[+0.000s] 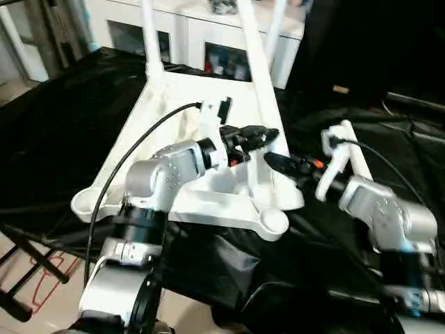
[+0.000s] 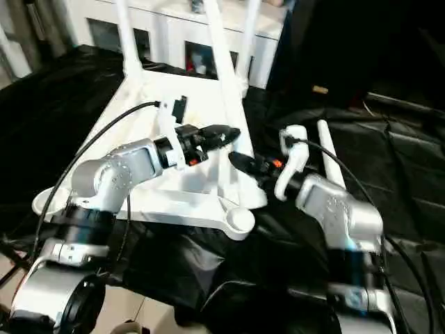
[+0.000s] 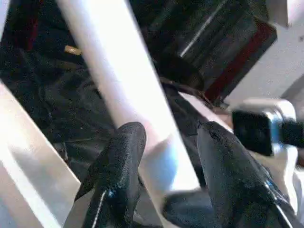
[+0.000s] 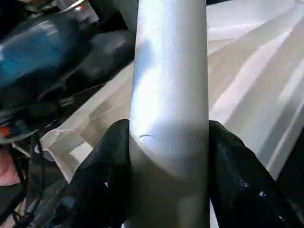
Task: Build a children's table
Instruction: Pick table leg
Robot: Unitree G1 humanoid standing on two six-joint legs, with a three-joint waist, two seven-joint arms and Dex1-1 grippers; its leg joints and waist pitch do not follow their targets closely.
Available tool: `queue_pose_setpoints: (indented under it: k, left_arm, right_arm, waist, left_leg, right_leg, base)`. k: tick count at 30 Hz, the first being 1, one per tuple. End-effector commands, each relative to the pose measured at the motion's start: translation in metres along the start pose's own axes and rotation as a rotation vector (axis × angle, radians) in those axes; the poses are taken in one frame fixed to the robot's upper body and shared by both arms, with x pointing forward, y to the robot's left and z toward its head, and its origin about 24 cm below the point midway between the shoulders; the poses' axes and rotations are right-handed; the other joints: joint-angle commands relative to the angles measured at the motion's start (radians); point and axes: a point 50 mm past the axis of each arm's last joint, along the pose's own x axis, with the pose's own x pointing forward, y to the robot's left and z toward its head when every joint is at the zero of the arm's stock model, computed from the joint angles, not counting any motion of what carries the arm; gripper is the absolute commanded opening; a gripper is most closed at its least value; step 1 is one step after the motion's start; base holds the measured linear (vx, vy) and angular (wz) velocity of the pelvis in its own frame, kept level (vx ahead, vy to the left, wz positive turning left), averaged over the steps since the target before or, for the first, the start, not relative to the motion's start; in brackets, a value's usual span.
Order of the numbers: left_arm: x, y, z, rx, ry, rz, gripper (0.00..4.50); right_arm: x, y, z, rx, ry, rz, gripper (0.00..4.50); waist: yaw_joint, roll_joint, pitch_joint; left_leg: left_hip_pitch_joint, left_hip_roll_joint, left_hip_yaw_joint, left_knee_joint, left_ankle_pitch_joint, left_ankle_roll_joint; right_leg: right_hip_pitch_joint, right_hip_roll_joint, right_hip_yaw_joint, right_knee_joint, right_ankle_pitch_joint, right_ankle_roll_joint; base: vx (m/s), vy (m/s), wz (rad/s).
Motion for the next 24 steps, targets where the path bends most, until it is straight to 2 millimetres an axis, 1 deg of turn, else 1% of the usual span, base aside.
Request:
queue_pose_setpoints:
  k: [1,3,4,6,7,9,11,12,14,15,17,18,19,21,22,24]
  left_arm:
    - [0.011,-0.012,0.006,-0.034,-0.013,-0.052,2.14]
    - [0.012,-0.015,0.009,-0.051,-0.031,-0.079,2.14]
    - [0.011,-0.016,0.010,-0.047,-0.040,-0.092,2.14]
    - [0.011,-0.014,0.010,-0.049,-0.037,-0.080,2.14]
    - [0.011,-0.012,0.009,-0.045,-0.028,-0.060,2.14]
    - [0.012,-0.010,0.008,-0.046,-0.021,-0.039,2.14]
    - [0.013,-0.009,0.007,-0.046,-0.016,-0.016,2.14]
    - [0.013,-0.009,0.008,-0.048,-0.016,-0.010,2.14]
    - [0.014,-0.010,0.009,-0.043,-0.027,0.000,2.14]
    - [0.014,-0.011,0.011,-0.048,-0.040,0.001,2.14]
    - [0.015,-0.013,0.013,-0.062,-0.057,-0.009,1.87]
    - [0.015,-0.014,0.014,-0.065,-0.062,-0.017,1.87]
    - [0.014,-0.014,0.015,-0.066,-0.065,-0.024,1.78]
    - [0.013,-0.016,0.015,-0.094,-0.068,-0.046,1.78]
    - [0.013,-0.016,0.015,-0.108,-0.069,-0.052,2.18]
    - [0.012,-0.015,0.014,-0.121,-0.078,-0.052,2.20]
  right_arm:
    - [0.006,0.017,0.007,-0.037,-0.033,0.127,1.86]
    - [0.006,0.019,0.006,-0.044,-0.028,0.144,1.86]
    - [0.006,0.021,0.005,-0.048,-0.026,0.167,1.86]
    - [0.005,0.024,0.006,-0.056,-0.027,0.193,1.86]
    - [0.005,0.026,0.005,-0.057,-0.025,0.208,1.86]
    - [0.005,0.027,0.005,-0.063,-0.019,0.211,1.86]
    - [0.005,0.029,0.004,-0.071,-0.015,0.228,1.86]
    - [0.006,0.030,0.004,-0.074,-0.012,0.233,1.86]
    - [0.007,0.030,0.003,-0.094,0.003,0.227,1.86]
    - [0.009,0.031,0.002,-0.108,0.015,0.225,1.86]
    - [0.010,0.032,0.000,-0.119,0.028,0.227,1.86]
    - [0.011,0.033,0.000,-0.123,0.031,0.225,1.86]
    - [0.012,0.033,0.000,-0.128,0.033,0.222,1.86]
    - [0.014,0.034,-0.001,-0.133,0.033,0.216,1.86]
    - [0.015,0.034,0.000,-0.134,0.031,0.215,1.86]
    - [0.016,0.035,0.000,-0.136,0.027,0.212,1.86]
  waist:
    - [0.004,-0.003,-0.077]
    - [0.004,-0.003,-0.076]
    - [0.005,-0.005,-0.077]
    - [0.007,-0.006,-0.078]
    - [0.006,-0.007,-0.079]
    - [0.007,-0.007,-0.078]
    - [0.008,-0.008,-0.078]
    - [0.008,-0.009,-0.077]
    - [0.010,-0.008,-0.078]
    - [0.009,-0.009,-0.077]
    - [0.010,-0.009,-0.077]
    - [0.011,-0.009,-0.077]
    - [0.010,-0.013,-0.077]
    - [0.010,-0.010,-0.077]
    - [0.010,-0.010,-0.076]
    - [0.008,-0.010,-0.075]
  left_leg:
    - [0.008,0.007,0.006,-0.058,-0.147,0.020]
    - [0.009,0.008,0.005,-0.059,-0.155,0.019]
    - [0.007,0.008,0.005,-0.059,-0.144,0.020]
    - [0.006,0.008,0.005,-0.059,-0.135,0.026]
    - [0.005,0.009,0.004,-0.059,-0.121,0.030]
    - [0.005,0.008,0.005,-0.059,-0.116,0.032]
    - [0.006,0.008,0.005,-0.059,-0.120,0.030]
    - [0.005,0.008,0.005,-0.059,-0.122,0.028]
    - [0.004,0.008,0.005,-0.058,-0.118,0.028]
    - [0.004,0.008,0.005,-0.059,-0.118,0.029]
    - [0.004,0.008,0.005,-0.058,-0.117,0.027]
    - [0.003,0.007,0.005,-0.058,-0.119,0.028]
    - [0.004,0.007,0.006,-0.058,-0.120,0.029]
    - [0.004,0.008,0.005,-0.059,-0.119,0.028]
    - [0.004,0.007,0.005,-0.059,-0.125,0.027]
    - [0.003,0.007,0.005,-0.059,-0.129,0.027]
  right_leg:
    - [0.064,-0.062,0.032,-0.085,-0.225,-0.170]
    - [0.062,-0.061,0.031,-0.087,-0.244,-0.163]
    - [0.063,-0.061,0.031,-0.086,-0.237,-0.159]
    - [0.064,-0.060,0.032,-0.084,-0.221,-0.154]
    - [0.064,-0.061,0.031,-0.081,-0.202,-0.157]
    - [0.064,-0.060,0.031,-0.082,-0.197,-0.160]
    - [0.063,-0.061,0.030,-0.084,-0.209,-0.158]
    - [0.064,-0.062,0.030,-0.084,-0.215,-0.156]
    - [0.065,-0.063,0.031,-0.084,-0.216,-0.154]
    - [0.064,-0.062,0.030,-0.084,-0.217,-0.152]
    - [0.064,-0.062,0.031,-0.084,-0.212,-0.153]
    - [0.064,-0.062,0.030,-0.084,-0.216,-0.153]
    - [0.064,-0.061,0.030,-0.085,-0.221,-0.152]
    - [0.063,-0.062,0.030,-0.085,-0.225,-0.151]
    - [0.062,-0.063,0.029,-0.086,-0.235,-0.151]
    - [0.063,-0.062,0.029,-0.088,-0.243,-0.147]
  base:
    - [0.000,0.000,0.00]
    - [0.000,0.000,0.00]
    - [0.000,0.000,0.00]
    - [0.000,0.000,0.00]
    - [0.000,0.000,0.00]
    - [0.000,0.000,0.00]
    - [0.000,0.000,0.00]
    - [0.000,0.000,0.00]
    - [0.000,0.000,0.00]
    - [0.000,0.000,0.00]
    - [0.000,0.000,0.00]
    - [0.000,0.000,0.00]
    - [0.000,0.000,0.00]
    - [0.000,0.000,0.00]
    - [0.000,0.000,0.00]
    - [0.000,0.000,0.00]
